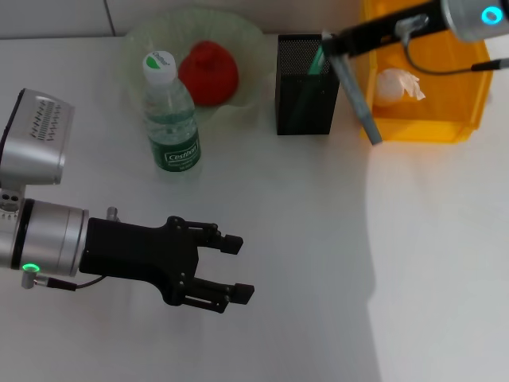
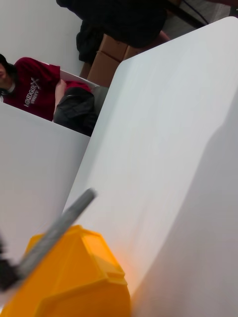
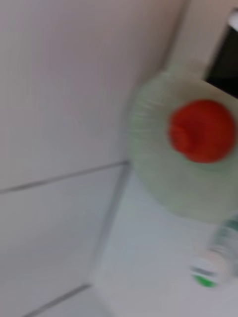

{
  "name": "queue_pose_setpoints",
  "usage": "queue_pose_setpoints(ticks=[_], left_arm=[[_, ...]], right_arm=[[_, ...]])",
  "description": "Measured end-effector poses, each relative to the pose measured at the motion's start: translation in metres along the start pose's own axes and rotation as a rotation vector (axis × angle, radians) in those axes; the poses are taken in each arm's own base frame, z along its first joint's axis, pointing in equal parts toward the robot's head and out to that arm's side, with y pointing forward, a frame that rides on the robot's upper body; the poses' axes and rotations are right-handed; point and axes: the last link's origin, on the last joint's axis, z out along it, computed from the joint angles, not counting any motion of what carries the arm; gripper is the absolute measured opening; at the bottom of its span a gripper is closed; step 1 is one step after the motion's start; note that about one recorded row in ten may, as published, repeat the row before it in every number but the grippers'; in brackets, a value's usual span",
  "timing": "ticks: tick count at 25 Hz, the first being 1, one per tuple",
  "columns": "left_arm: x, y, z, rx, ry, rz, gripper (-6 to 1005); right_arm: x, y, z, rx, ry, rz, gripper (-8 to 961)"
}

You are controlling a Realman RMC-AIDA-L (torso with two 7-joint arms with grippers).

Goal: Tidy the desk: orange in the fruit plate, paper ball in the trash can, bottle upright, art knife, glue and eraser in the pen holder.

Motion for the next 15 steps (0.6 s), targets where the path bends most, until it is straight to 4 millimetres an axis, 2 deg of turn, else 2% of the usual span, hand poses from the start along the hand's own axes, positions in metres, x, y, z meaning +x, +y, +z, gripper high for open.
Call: queue_pose_setpoints(ticks=[3, 4, 5, 6, 8, 9, 10, 15], left_arm=[[0.0, 0.0, 0.0, 0.0, 0.0, 0.0, 797], [0.0, 0.0, 0.0, 0.001, 0.001, 0.0, 797], [0.0, 0.0, 0.0, 0.001, 0.001, 0.0, 797], [0.001, -0.001, 0.0, 0.004, 0.002, 0.002, 797], [0.001, -0.001, 0.0, 0.006, 0.002, 0.004, 797], [0.002, -0.002, 0.001, 0.005, 0.003, 0.006, 797], [0.002, -0.002, 0.001, 0.005, 0.003, 0.006, 797], [0.005, -0.003, -0.001, 0.015, 0.012, 0.017, 797]], right_arm=[[-0.004, -0.018, -0.015, -0.012, -0.2, 0.045, 145], [0.0, -0.029, -0.014, -0.032, -0.319, 0.077, 145], [0.0, -0.029, -0.014, -0.032, -0.319, 0.077, 145], [0.004, -0.04, -0.007, -0.04, -0.418, 0.106, 145], [0.006, -0.044, -0.003, -0.048, -0.456, 0.122, 145], [0.011, -0.048, 0.01, -0.071, -0.505, 0.13, 145], [0.011, -0.048, 0.01, -0.071, -0.505, 0.13, 145], [0.021, -0.058, 0.04, -0.117, -0.574, 0.202, 144]])
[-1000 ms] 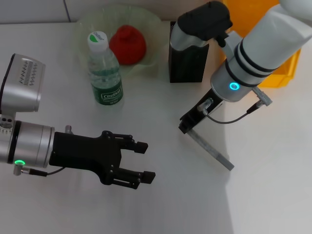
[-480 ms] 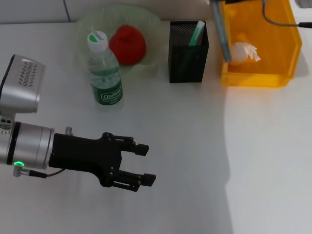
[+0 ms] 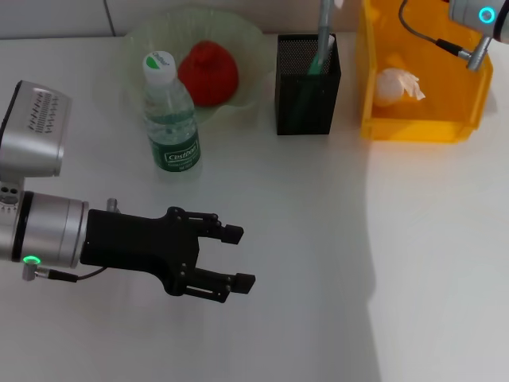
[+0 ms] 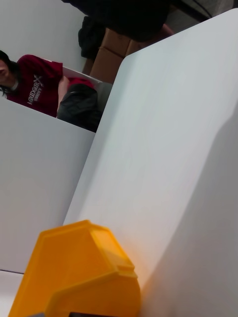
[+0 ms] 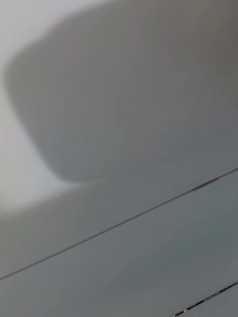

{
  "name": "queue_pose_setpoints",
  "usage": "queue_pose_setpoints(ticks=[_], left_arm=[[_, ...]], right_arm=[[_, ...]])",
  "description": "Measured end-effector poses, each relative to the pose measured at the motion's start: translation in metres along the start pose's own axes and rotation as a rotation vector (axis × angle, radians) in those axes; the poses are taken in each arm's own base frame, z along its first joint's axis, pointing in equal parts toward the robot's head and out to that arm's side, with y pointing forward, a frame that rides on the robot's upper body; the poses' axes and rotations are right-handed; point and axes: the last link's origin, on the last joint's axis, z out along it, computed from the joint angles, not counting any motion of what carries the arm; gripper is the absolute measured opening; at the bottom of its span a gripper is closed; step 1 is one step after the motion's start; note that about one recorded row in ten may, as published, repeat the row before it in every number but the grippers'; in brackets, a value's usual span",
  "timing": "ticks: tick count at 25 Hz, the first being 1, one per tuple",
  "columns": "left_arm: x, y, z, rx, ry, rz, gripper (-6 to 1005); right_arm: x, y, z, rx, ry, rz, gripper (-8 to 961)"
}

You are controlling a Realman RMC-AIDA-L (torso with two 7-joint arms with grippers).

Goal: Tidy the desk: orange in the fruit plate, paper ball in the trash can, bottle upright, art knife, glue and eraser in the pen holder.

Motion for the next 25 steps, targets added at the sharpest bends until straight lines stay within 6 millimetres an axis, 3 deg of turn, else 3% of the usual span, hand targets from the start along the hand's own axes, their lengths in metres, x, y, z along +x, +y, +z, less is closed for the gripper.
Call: queue_pose_setpoints(ticks=[4, 17, 25], left_arm=[[0.001, 0.0, -0.001, 0.004, 0.003, 0.008, 797], [0.004, -0.004, 0.0, 0.02, 0.001, 0.016, 797], [0.006, -0.006, -0.001, 0.032, 0.004, 0.02, 797]], right_arm=[[0.01, -0.013, 0.011, 0.032, -0.011, 0.017, 144], [0.012, -0.015, 0.026, 0.066, 0.007, -0.023, 144], [0.011, -0.007, 0.022, 0.002, 0.005, -0.021, 260]])
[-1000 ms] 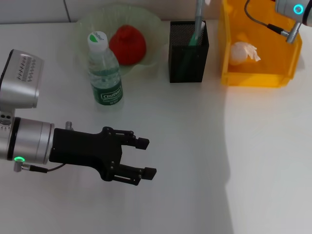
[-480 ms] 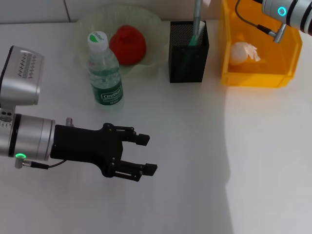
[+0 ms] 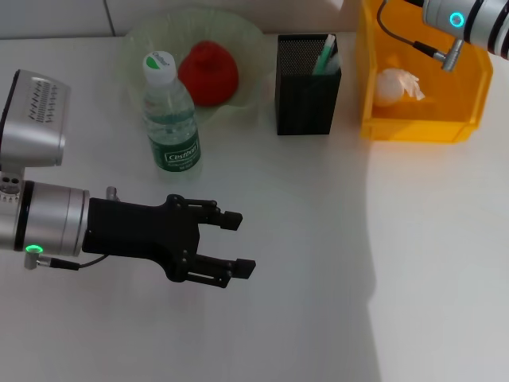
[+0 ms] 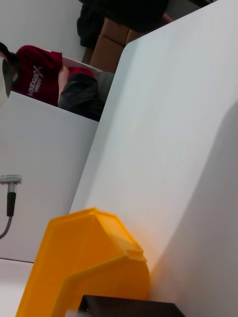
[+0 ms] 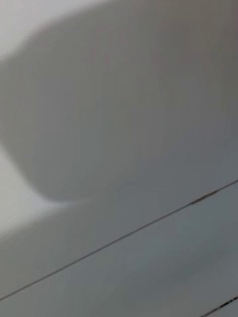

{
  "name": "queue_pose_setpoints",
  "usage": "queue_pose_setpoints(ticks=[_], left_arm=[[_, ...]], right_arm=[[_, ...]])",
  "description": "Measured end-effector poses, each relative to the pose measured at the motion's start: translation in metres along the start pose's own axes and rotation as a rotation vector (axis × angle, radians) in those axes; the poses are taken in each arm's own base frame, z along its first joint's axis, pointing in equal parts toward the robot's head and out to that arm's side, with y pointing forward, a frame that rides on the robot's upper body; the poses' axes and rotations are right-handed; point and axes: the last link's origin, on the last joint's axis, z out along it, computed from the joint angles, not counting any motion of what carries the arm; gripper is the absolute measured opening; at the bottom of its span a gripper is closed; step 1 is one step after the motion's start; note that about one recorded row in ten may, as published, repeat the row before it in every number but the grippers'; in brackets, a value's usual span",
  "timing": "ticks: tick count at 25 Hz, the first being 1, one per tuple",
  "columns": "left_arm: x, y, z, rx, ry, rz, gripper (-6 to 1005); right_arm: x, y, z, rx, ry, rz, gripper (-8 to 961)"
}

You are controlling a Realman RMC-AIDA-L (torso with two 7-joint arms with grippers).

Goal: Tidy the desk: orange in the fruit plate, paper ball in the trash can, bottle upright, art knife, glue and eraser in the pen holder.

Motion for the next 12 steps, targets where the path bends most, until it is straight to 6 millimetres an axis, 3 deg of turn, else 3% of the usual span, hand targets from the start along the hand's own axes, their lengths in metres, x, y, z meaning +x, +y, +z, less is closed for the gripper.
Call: queue_pose_setpoints(ticks=[6, 8, 9, 10, 12], left_arm=[[0.002, -0.002, -0.004, 0.013, 0.014, -0.004, 797], [0.004, -0.003, -0.006, 0.017, 0.021, -0.003, 797], [0.006, -0.004, -0.008, 0.026, 0.024, 0.005, 797], [0.006, -0.004, -0.008, 0.026, 0.024, 0.005, 797], [0.007, -0.005, -0.011, 0.031, 0.018, 0.01, 797]], right_arm=[[-0.002, -0.002, -0.032, -0.051, -0.048, -0.017, 365], [0.002, 0.002, -0.056, -0.115, -0.058, -0.029, 442], [0.012, 0.009, -0.084, -0.21, -0.047, -0.033, 480], [0.012, 0.009, -0.084, -0.21, -0.047, -0.033, 519], [0.029, 0.018, -0.122, -0.35, -0.005, -0.025, 601]])
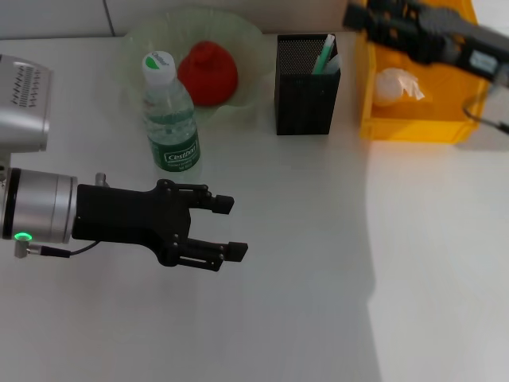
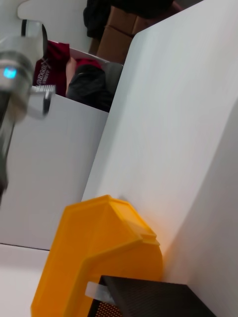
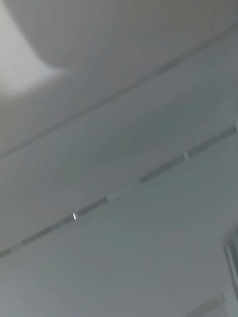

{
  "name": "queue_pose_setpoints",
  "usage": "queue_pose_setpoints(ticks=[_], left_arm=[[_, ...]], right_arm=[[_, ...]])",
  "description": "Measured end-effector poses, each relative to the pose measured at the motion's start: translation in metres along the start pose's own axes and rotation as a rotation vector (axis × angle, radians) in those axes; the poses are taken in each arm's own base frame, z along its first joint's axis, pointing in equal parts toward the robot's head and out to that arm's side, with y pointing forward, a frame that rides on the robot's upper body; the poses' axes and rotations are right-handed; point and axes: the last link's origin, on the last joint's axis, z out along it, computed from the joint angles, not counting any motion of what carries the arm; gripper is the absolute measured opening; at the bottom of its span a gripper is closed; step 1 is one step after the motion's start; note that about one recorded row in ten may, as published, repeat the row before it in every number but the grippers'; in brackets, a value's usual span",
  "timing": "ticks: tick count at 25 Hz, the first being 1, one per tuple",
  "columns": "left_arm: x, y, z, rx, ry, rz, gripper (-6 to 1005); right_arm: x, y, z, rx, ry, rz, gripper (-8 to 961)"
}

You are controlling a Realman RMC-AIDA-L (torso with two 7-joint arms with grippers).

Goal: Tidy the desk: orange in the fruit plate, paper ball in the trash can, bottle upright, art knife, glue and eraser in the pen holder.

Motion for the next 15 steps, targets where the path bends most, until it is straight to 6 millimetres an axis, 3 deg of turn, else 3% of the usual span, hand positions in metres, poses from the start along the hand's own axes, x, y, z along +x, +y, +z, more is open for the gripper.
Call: queue_pose_setpoints(ticks=[1, 2, 3, 4, 7, 15], left_arm=[[0.0, 0.0, -0.001, 0.001, -0.003, 0.001, 797], [0.001, -0.001, -0.003, 0.001, -0.007, 0.004, 797], [0.001, -0.001, -0.003, 0.001, -0.007, 0.004, 797], [0.001, -0.001, -0.003, 0.001, -0.008, 0.006, 797], [0.003, -0.002, -0.005, 0.002, -0.008, 0.014, 797], [0.008, 0.001, -0.006, -0.022, -0.004, 0.018, 797]], right_arm=[[0.008, 0.011, -0.013, -0.07, 0.026, 0.006, 645], [0.028, 0.029, -0.042, -0.182, 0.08, 0.032, 689], [0.028, 0.029, -0.042, -0.182, 0.08, 0.032, 733], [0.041, 0.038, -0.056, -0.227, 0.109, 0.042, 777], [0.075, 0.056, -0.08, -0.286, 0.149, 0.033, 794], [0.093, 0.057, -0.076, -0.3, 0.233, 0.059, 811]])
